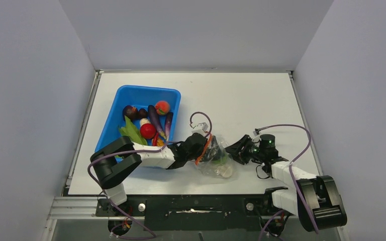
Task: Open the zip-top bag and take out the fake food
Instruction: Pick up the fake fruit from the zipper food storage bag.
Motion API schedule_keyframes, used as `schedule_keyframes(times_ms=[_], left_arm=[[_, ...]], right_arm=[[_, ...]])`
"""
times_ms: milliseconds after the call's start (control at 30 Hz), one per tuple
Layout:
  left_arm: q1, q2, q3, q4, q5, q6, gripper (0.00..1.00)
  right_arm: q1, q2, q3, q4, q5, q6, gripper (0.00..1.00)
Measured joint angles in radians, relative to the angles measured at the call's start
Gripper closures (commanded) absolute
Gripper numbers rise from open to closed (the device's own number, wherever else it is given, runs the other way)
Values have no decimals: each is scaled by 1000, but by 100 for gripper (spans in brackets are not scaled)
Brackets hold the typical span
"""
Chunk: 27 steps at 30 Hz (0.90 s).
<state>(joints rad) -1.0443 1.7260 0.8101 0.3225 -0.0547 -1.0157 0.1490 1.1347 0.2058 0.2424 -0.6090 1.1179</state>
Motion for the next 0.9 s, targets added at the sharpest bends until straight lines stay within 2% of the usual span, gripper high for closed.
schedule_keyframes(times_ms=[133, 300, 467, 700, 800, 900], left_arm=[[5, 35, 5, 26, 19, 4, 41], [6, 35, 5, 27, 32, 11, 65], [5, 30, 2, 24, 34, 12, 76], [5, -33, -30, 8, 32, 31, 81], [5, -57, -36, 4, 32, 33, 81], [5, -70, -36, 4, 32, 34, 82]], right_arm=[[0, 5, 0, 13, -11, -11, 58], [0, 2, 0, 16, -12, -19, 58], [4, -39, 41, -93, 27, -57, 37], [16, -288, 81, -289, 227, -160, 29], [16, -356, 82, -333, 252, -207, 28], [16, -359, 101, -370, 242, -249, 29]])
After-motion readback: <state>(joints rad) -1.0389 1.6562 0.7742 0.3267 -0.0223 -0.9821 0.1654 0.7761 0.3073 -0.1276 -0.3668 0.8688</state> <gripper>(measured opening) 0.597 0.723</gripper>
